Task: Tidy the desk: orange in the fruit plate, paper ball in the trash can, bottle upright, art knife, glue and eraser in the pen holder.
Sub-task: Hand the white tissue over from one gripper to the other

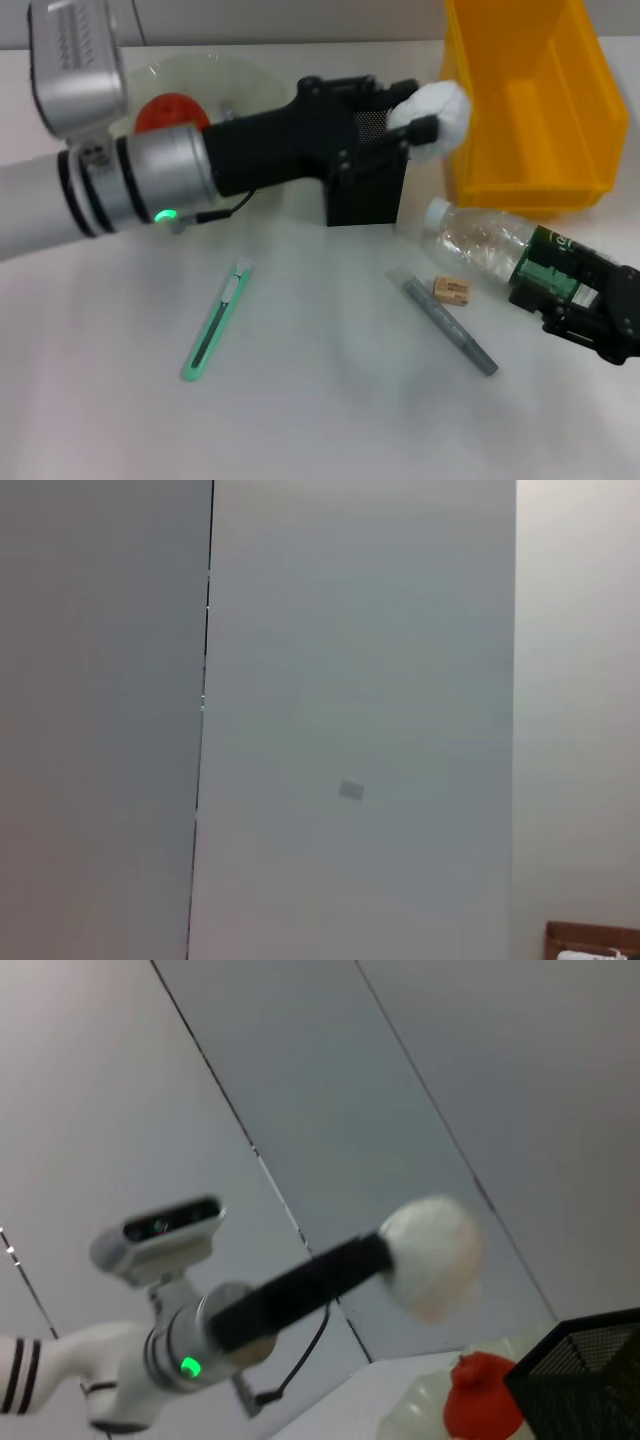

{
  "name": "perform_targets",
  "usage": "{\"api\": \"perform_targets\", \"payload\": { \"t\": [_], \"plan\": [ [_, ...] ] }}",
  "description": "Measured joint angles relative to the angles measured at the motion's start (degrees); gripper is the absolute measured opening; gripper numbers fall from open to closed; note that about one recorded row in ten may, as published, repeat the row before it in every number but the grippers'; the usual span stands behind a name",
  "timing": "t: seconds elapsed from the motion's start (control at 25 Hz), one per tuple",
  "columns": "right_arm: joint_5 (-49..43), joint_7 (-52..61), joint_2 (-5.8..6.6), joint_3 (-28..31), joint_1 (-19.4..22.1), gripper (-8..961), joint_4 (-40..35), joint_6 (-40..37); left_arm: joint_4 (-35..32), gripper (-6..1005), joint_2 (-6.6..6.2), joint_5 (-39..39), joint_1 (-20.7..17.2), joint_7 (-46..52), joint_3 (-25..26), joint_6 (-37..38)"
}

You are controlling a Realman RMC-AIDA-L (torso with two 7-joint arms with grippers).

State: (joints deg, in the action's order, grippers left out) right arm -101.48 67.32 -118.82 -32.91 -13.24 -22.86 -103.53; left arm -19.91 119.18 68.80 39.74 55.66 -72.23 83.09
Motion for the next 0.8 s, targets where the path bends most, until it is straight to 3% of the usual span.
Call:
{"api": "perform_targets", "payload": {
  "t": [0.2, 0.4, 0.52, 0.68, 0.8],
  "plan": [
    [-0.3, 0.0, -0.09, -0.1, -0.4, 817, 0.3, 0.1, -1.3, 391, 0.0, -3.5, 3.2, 2.1, -3.5, -4.3],
    [-0.3, 0.0, -0.1, 0.1, -0.5, 817, 0.6, 0.2, -6.6, 392, 0.0, -8.9, 4.4, 2.4, -12.9, -12.7],
    [-0.1, 0.3, -0.08, 0.8, 0.1, 817, 0.5, -0.2, -10.3, 391, 0.0, -13.6, 3.3, 2.4, -19.3, -16.0],
    [0.3, 2.2, 0.28, 3.5, 0.5, 817, 0.6, -2.3, -12.1, 388, -0.02, -14.5, 1.0, 2.4, -20.1, -15.7],
    [0.3, 5.8, 1.29, 5.4, 0.7, 817, 0.6, -4.7, -12.7, 387, -0.15, -14.6, -1.6, 2.4, -19.8, -15.1]
  ]
}}
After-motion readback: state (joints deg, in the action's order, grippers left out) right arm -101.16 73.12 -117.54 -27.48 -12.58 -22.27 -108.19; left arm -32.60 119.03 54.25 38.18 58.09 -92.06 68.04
